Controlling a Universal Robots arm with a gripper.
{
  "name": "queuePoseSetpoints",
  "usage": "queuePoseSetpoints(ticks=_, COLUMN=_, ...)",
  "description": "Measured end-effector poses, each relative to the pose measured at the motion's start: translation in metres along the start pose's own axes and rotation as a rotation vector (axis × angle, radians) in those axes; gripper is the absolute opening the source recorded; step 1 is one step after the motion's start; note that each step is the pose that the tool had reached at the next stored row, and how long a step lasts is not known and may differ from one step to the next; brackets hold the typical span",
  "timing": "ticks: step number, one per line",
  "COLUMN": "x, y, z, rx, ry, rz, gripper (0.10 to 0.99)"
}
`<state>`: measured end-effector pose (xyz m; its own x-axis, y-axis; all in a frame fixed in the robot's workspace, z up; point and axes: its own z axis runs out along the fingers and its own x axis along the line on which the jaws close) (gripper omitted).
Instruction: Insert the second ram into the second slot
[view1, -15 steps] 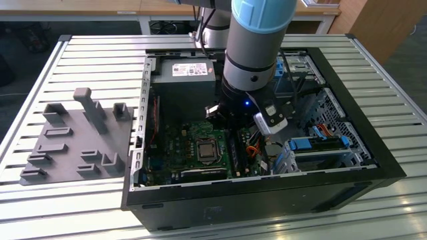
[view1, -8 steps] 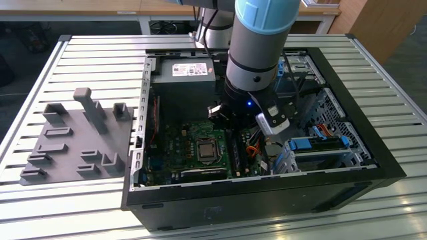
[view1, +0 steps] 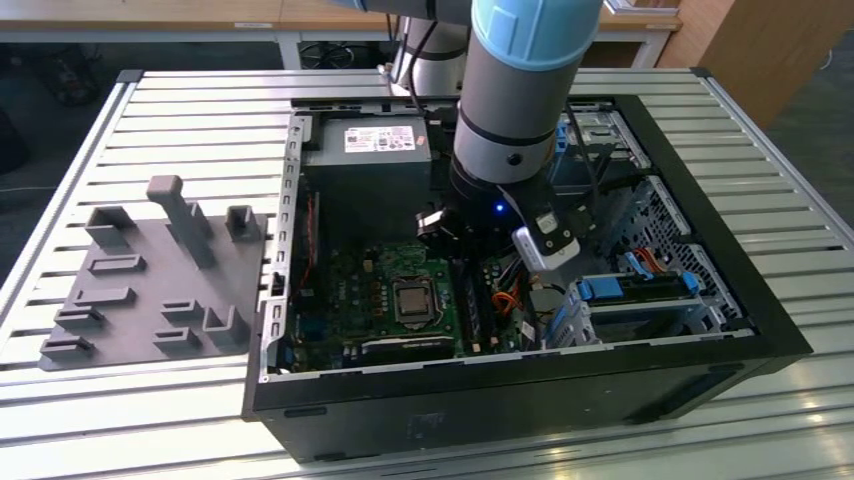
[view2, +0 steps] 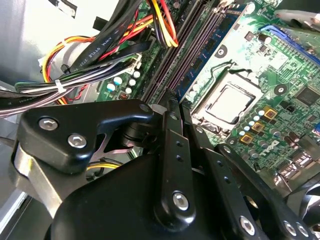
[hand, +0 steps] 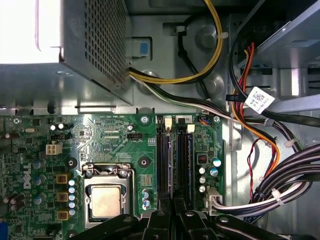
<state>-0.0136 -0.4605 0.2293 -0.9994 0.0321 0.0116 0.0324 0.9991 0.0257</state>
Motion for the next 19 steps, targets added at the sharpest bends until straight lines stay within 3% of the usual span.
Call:
queuePoseSetpoints(ticks=6, x=0.0, y=0.0002, z=0.0015, rx=0.0, ry=0.0006, rz=-0.026, gripper=0.137)
queuePoseSetpoints(ticks=19, x=0.0, y=0.001, z=0.0049, rx=-0.001, ry=0.0007, rz=-0.027, gripper=0.137)
